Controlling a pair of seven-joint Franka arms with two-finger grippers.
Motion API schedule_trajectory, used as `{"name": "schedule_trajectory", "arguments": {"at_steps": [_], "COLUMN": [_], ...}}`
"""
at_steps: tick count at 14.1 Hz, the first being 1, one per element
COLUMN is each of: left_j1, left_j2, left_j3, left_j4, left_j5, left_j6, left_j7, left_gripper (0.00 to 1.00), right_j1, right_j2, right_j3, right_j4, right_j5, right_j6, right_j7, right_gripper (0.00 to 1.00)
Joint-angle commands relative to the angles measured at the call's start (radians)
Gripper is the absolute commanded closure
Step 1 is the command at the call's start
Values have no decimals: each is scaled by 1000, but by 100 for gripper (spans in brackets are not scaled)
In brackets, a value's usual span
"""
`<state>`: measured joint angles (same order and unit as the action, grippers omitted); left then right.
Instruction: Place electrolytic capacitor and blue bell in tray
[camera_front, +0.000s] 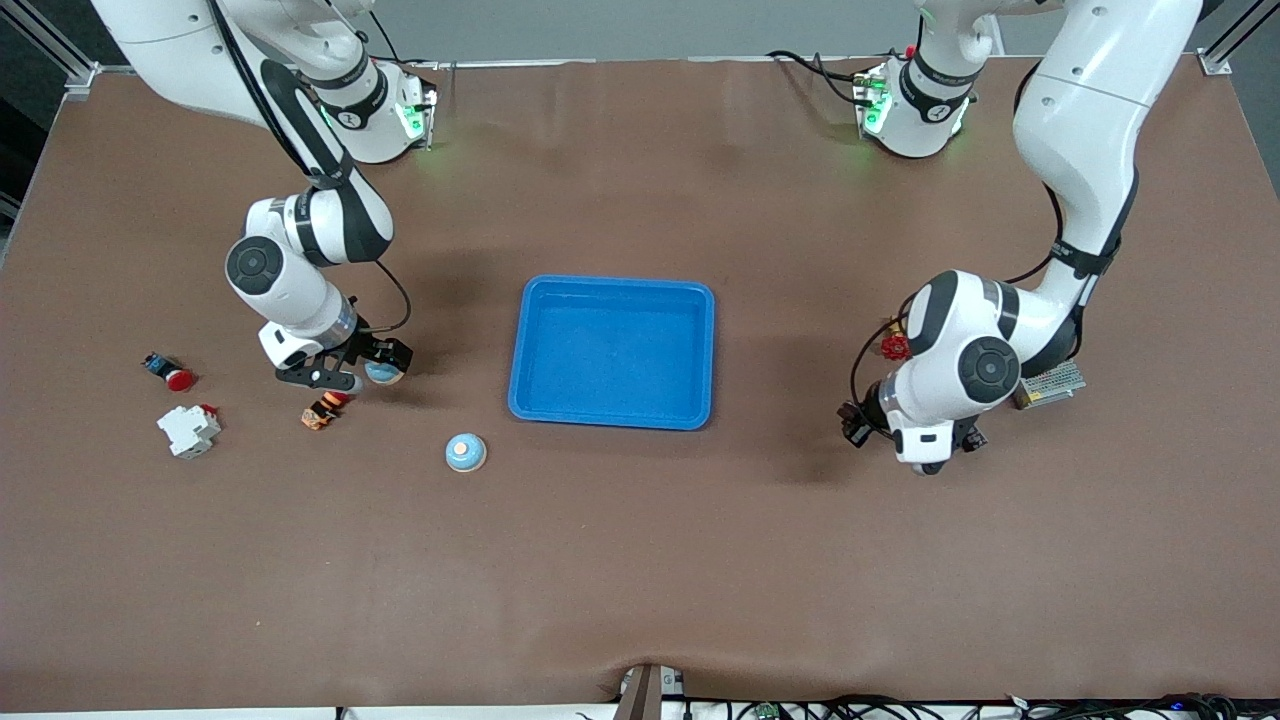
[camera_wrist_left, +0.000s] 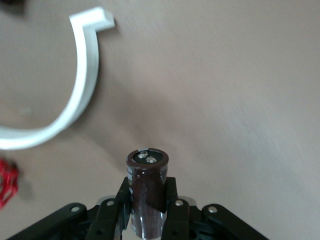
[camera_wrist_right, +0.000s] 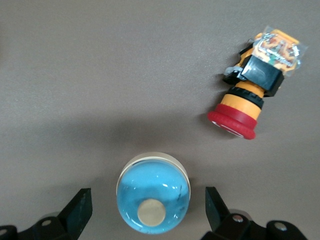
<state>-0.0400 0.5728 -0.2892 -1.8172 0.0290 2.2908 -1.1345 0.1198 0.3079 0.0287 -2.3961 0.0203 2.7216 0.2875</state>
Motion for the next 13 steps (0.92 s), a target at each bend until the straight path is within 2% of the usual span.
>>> {"name": "schedule_trajectory", "arguments": {"at_steps": [1, 3, 6, 7, 8, 11, 13], "left_j1": [-76, -118, -182, -202, -221, -280, -305], "left_j2": [-59, -54, -51, -50, -51, -56, -57], "left_j3": [2, 1, 2, 2, 2, 2, 1], "left_j4": [27, 76, 107, 114, 125, 134, 148], "left_j5": [23, 20, 22, 22, 16, 15, 14], "left_j6": [-104, -157, -159, -160, -159, -159, -159], "left_j7": [-66, -71, -113, -120, -139, -186, -229], "left_gripper": [100, 100, 100, 100, 100, 100, 100], "right_j1": [14, 14, 15, 15, 23, 27, 27], "right_j2": [17, 26, 36, 34, 34, 34, 33], "right_j3": [-7, -6, -6, -6, -7, -6, -6], "right_j4": [-8, -8, -8, -8, -8, -6, -6], "right_j5": [7, 7, 6, 6, 6, 7, 6], "right_j6": [33, 40, 49, 49, 49, 46, 41], "right_j7": [10, 10, 10, 10, 10, 12, 13], "right_gripper": [0, 0, 0, 3, 21, 96, 100]}}
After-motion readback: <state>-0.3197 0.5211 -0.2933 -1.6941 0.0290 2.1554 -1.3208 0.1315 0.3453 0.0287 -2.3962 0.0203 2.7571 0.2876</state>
